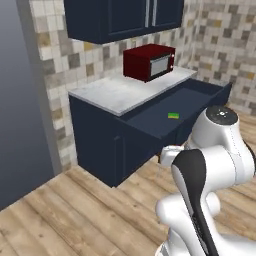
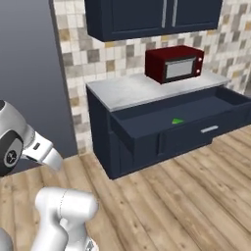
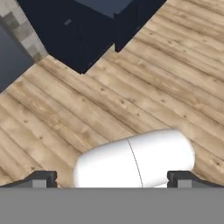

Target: Restock the sink supplies by placing the sponge and soap dispenser on the counter and next to the sink. Make sure the soap dispenser is upright.

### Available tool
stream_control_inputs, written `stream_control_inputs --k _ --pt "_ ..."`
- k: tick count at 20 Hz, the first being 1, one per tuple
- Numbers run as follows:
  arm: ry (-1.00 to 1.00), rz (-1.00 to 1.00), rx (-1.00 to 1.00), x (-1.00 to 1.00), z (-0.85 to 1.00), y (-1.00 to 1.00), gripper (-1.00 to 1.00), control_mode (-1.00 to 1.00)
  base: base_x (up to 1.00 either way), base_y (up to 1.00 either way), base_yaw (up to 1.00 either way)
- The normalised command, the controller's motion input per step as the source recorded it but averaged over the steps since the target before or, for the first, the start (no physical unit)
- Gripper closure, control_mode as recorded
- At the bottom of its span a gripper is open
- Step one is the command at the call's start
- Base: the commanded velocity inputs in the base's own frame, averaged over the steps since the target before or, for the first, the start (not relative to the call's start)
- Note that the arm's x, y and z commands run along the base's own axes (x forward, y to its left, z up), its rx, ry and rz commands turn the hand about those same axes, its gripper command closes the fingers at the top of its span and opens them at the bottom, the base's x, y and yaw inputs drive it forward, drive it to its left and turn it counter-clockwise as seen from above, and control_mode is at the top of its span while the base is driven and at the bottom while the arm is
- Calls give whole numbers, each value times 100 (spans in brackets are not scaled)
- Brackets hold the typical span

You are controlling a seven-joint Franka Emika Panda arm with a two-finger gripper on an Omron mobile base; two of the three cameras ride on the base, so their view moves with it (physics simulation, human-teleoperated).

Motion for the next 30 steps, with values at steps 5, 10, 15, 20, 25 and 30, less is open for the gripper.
stream_control_inputs --k 5,10,15,20,25,30 --pt "0 0 0 0 0 0 -100 100 100 -76 -8" --pt "0 0 0 0 0 0 -100 100 100 -100 2" --pt "0 0 0 0 0 0 -100 100 97 -94 23" --pt "0 0 0 0 0 0 -100 100 94 -90 40" --pt "0 0 0 0 0 0 -100 100 88 -90 41" --pt "0 0 0 0 0 0 -100 100 75 -80 40"
